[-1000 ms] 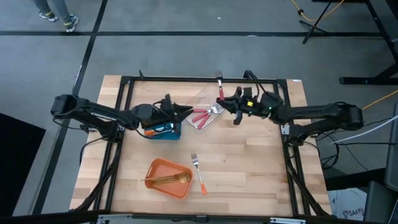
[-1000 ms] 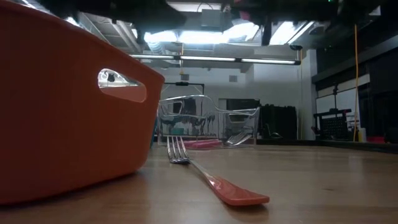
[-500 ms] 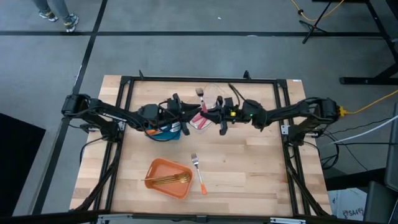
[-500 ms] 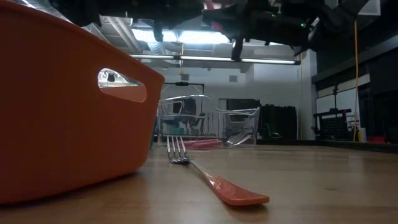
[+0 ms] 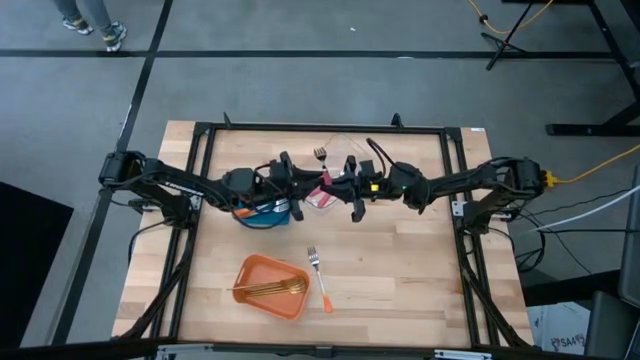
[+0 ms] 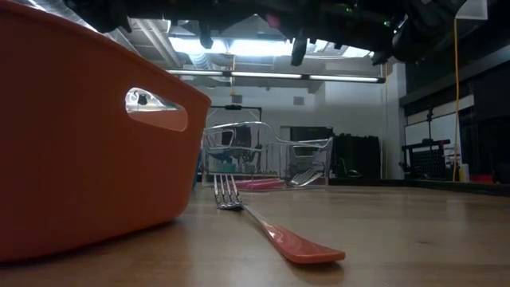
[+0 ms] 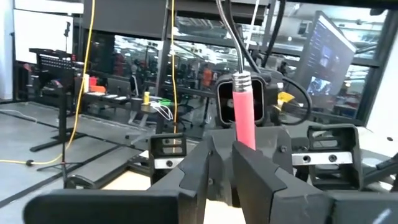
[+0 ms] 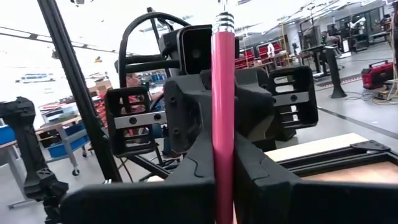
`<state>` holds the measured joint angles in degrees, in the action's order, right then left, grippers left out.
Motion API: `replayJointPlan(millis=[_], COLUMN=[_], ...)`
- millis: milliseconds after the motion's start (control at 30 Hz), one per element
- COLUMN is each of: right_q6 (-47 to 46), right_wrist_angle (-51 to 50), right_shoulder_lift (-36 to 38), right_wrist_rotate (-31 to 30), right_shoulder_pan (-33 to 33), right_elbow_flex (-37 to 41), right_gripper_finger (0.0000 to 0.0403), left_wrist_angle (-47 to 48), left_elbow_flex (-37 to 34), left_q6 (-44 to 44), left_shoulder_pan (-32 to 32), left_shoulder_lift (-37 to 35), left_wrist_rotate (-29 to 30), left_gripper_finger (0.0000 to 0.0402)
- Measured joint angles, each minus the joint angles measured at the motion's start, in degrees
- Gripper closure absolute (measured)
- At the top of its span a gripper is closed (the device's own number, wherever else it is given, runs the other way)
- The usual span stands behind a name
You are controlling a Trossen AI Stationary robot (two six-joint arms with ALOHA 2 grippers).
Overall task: Sort silverware by color (type)
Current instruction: Put the pink fork into the transparent bin
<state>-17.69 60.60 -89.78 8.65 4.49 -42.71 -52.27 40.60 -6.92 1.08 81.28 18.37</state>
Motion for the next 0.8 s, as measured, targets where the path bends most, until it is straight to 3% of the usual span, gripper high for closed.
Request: replayJointPlan(millis=[133, 567, 800], right_q6=[-0.01, 0.17, 0.2], right_wrist_angle=[0.99, 1.44, 0.6], right_shoulder_lift=[0.0, 0.26, 2.23], right_wrist_rotate=[2.61, 12.74, 16.7], right_shoulder_pan=[0.02, 0.04, 0.02], right_elbow_flex=[0.01, 0.05, 0.05], right_gripper_finger=[0.0398, 0.0398, 0.0397], left_wrist_angle=[0.14, 0.0, 0.22], left_elbow_flex=[0.0, 0.07, 0.04], left_q6=[0.0, 0.0, 0.02], left_shoulder_pan=[0.13, 0.15, 0.44], left_shoulder_lift=[0.0, -0.02, -0.02], left_wrist_rotate=[-0.65, -10.33, -10.58], left_gripper_finger=[0.0336, 0.0336, 0.0336])
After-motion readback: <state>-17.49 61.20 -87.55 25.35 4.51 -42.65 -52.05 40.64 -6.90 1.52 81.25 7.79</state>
